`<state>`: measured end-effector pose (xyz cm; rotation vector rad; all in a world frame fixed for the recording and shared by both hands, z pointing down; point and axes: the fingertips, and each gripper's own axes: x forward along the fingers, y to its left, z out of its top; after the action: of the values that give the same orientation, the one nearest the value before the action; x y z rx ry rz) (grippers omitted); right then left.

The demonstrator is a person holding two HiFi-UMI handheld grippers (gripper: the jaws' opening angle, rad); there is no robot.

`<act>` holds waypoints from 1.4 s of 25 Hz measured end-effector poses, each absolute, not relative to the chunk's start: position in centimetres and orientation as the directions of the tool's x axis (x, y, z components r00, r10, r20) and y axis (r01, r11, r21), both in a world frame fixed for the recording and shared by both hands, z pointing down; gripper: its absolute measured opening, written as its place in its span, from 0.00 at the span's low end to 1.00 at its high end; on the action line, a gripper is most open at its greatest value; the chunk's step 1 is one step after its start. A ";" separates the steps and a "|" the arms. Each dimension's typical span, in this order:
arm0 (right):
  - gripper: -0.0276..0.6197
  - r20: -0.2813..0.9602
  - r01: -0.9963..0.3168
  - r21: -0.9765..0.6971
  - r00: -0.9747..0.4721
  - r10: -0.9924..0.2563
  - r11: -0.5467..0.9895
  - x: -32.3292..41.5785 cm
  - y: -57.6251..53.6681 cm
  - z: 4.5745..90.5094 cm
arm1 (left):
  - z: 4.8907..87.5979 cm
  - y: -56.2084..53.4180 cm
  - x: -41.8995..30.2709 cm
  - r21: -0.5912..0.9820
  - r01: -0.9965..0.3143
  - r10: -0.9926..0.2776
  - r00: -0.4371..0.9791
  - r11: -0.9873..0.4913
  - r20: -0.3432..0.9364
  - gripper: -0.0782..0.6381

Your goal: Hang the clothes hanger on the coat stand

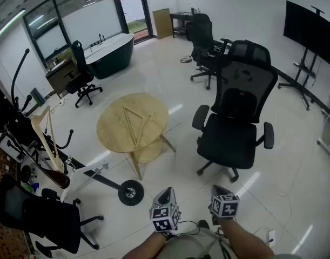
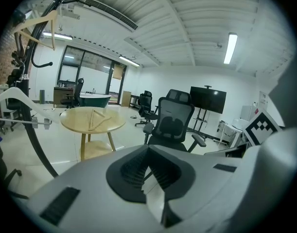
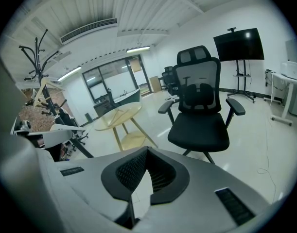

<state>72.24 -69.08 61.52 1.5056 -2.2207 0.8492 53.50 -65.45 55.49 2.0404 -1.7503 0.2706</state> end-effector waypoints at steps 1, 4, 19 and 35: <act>0.06 0.570 -0.919 -0.291 -0.390 -0.724 0.266 72.2 -69.1 61.6 | 55.6 -65.5 53.5 0.200 -0.974 -0.888 0.183 -0.106 0.421 0.12; 0.06 0.573 -0.919 -0.291 -0.390 -0.721 0.265 72.3 -69.2 61.7 | 56.0 -65.6 53.7 0.206 -0.973 -0.885 0.186 -0.105 0.426 0.12; 0.06 0.470 -0.942 -0.155 -0.335 -0.817 0.297 72.8 -70.2 59.1 | 56.9 -66.2 53.6 0.189 -0.977 -0.877 0.179 -0.104 0.446 0.12; 0.06 0.190 -0.908 -0.095 -0.419 -0.888 0.408 70.5 -70.9 50.3 | 51.8 -67.5 52.9 0.105 -0.988 -0.943 0.144 -0.117 0.301 0.12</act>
<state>70.49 -70.85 50.34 1.6279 -2.5424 0.2788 52.89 -67.52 51.81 2.1462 -1.8756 0.2299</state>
